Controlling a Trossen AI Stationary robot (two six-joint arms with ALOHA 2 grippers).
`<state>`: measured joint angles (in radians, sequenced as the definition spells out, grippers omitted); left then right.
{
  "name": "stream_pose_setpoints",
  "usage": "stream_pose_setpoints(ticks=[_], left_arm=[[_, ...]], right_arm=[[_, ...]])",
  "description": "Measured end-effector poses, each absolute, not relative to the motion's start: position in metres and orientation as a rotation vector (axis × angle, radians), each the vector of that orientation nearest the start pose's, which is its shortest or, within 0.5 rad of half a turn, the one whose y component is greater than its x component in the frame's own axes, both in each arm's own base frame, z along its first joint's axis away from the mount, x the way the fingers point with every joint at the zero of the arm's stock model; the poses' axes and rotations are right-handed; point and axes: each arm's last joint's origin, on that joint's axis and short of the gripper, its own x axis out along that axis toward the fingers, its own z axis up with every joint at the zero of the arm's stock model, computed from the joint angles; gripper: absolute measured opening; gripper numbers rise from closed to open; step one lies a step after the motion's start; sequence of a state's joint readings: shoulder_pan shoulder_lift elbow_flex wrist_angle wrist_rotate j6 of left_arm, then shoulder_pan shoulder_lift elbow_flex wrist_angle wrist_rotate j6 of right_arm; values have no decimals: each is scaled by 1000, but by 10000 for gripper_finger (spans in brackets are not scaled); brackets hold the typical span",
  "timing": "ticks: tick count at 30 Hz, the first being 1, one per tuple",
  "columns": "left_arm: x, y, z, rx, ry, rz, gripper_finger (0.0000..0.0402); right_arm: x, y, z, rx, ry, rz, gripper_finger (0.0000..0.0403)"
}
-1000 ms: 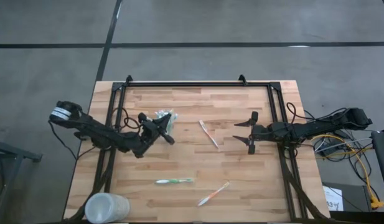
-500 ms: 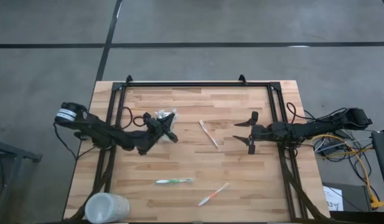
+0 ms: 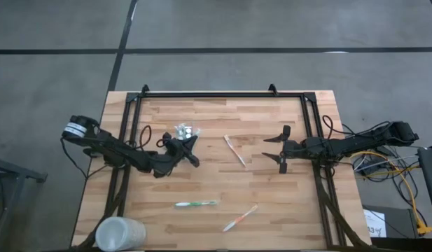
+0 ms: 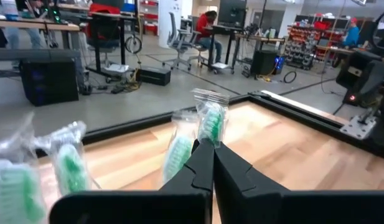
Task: Pick & Place toothbrushing station
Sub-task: Put the green toothbrush into the transparent organizer
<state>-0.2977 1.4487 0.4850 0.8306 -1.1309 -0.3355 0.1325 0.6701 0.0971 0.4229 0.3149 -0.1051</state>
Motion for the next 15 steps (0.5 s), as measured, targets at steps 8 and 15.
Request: stream_pose_setpoints(ticks=[8,15], left_arm=[[250,-59,186,-243,-31,820,4],[247,-66,182,-272,-29,832,4]], right_arm=[[146,10,171,-138,156,-174,244],[146,10,171,-138,156,-174,244]])
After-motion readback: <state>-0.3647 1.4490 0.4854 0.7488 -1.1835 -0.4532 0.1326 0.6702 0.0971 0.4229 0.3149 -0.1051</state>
